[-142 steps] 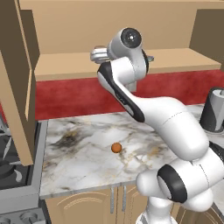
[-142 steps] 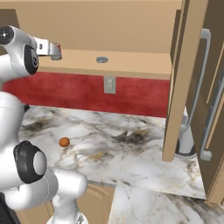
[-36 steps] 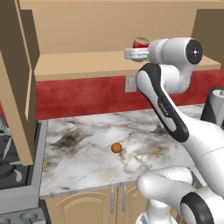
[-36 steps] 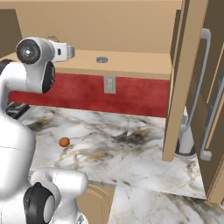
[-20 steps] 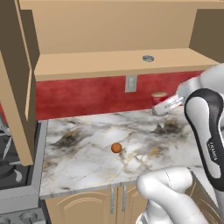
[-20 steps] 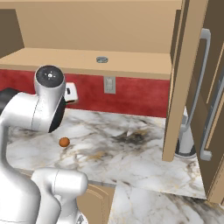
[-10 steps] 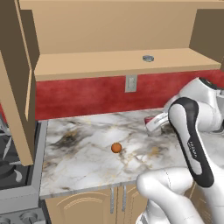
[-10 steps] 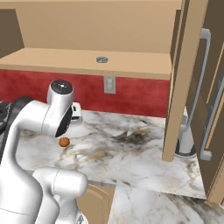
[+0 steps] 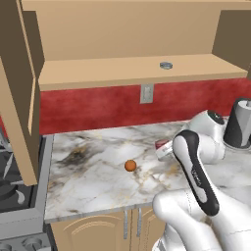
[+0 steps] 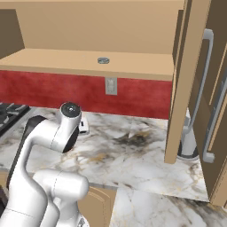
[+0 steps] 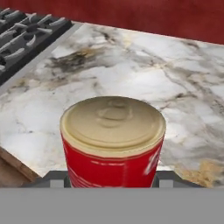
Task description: Restock the canned food cabinet by taking the new fresh canned food from the counter and placing it in the cabinet. Then, take the old canned food from the cabinet and place it on the counter.
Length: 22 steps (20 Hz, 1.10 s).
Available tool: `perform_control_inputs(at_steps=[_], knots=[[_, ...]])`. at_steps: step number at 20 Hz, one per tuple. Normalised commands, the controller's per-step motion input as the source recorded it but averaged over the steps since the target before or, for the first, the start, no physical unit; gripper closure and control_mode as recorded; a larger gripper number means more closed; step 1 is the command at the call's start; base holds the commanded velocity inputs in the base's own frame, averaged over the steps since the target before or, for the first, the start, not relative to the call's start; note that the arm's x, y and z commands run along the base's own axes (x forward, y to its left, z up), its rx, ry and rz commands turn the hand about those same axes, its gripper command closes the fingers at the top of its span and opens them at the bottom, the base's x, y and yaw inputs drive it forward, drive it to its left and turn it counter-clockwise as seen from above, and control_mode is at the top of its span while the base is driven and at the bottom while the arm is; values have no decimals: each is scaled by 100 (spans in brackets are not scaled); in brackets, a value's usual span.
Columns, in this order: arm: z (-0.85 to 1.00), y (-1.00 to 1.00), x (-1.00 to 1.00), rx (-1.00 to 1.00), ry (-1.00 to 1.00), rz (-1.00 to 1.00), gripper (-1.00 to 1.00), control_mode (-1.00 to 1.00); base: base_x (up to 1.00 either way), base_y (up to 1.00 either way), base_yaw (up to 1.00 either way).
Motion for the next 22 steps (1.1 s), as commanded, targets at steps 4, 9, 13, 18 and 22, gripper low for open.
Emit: perform_control_inputs(at_steps=[4, 9, 13, 18, 22], knots=[[-50, -3, 85, 0, 0, -17, 100, -100, 0, 0, 0], [-23, -1, 57, 0, 0, -11, 100, -100, 0, 0, 0], [-15, -2, 36, 0, 4, -4, 100, -100, 0, 0, 0], [-51, -4, 40, 0, 3, -7, 100, -100, 0, 0, 0], [-65, -2, 39, 0, 1, -8, 100, -100, 0, 0, 0]])
